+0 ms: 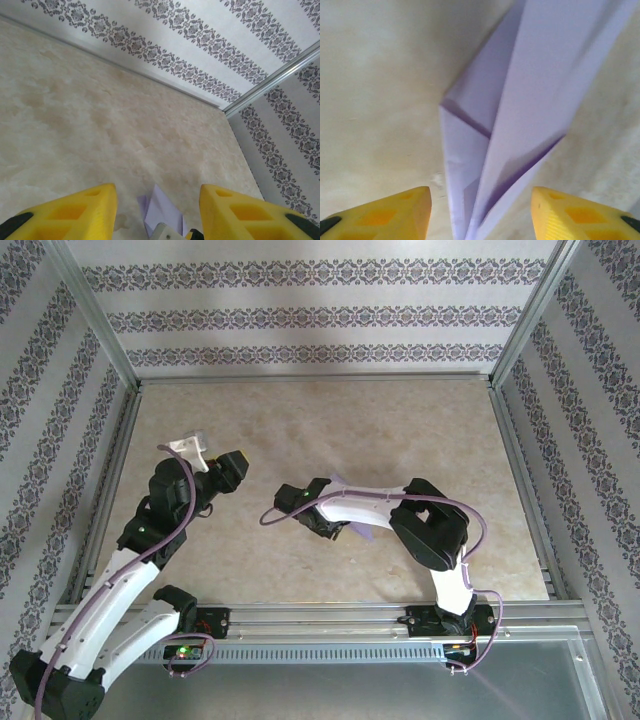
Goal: Fold a paper plane with a square sheet of paper (fold left side to right side)
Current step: Turn over the paper at the center of the table, then fold the wing for the fifth time at the center of the table.
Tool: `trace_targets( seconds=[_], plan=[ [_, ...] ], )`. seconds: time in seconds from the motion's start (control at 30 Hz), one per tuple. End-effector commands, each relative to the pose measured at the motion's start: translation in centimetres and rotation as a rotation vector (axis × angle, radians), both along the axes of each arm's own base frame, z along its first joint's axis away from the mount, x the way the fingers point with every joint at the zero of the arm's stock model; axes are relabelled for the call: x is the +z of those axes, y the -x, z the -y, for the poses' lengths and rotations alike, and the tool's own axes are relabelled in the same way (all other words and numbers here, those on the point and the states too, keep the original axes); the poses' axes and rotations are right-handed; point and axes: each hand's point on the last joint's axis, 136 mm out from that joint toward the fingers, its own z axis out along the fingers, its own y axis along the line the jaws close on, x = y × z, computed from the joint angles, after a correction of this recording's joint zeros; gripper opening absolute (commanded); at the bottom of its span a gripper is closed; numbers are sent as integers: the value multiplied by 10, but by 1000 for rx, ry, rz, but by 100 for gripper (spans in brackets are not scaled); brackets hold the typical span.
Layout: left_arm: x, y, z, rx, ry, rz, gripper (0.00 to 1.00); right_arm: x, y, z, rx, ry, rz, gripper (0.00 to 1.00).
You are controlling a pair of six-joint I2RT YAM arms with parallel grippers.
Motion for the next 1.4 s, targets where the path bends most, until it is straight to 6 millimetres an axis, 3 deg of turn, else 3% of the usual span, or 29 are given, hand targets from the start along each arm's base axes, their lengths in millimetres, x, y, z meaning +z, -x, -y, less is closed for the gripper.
trace_targets(
  seconds=[0.0, 0.1, 0.3, 0.5, 0.7, 0.9, 1.03, 1.2, 1.37],
  plan=[
    [5, -1, 5, -34, 19, 10, 48, 15, 15, -18, -66, -184, -121, 64],
    [-2, -3, 11, -59, 40, -11, 49, 26, 14, -22, -114, -280, -147, 67],
    [-32, -11, 30, -120, 105, -104, 53, 79, -8, -9, -218, -519, -48, 70],
    [-70, -23, 66, -213, 213, -206, 52, 121, -33, 35, -387, -771, 96, 72],
    [-111, -29, 120, -288, 241, -300, 52, 141, -42, 90, -599, -1056, 235, 78],
    [-159, -37, 158, -268, 254, -412, 52, 138, -40, 137, -801, -1299, 293, 91],
    [-182, -47, 178, -255, 302, -444, 51, 134, -35, 157, -892, -1398, 296, 98],
    [-198, -60, 203, -291, 341, -469, 47, 131, -33, 166, -941, -1483, 305, 98],
    [-213, -70, 210, -281, 338, -491, 37, 132, -33, 167, -959, -1546, 291, 98]
  ],
)
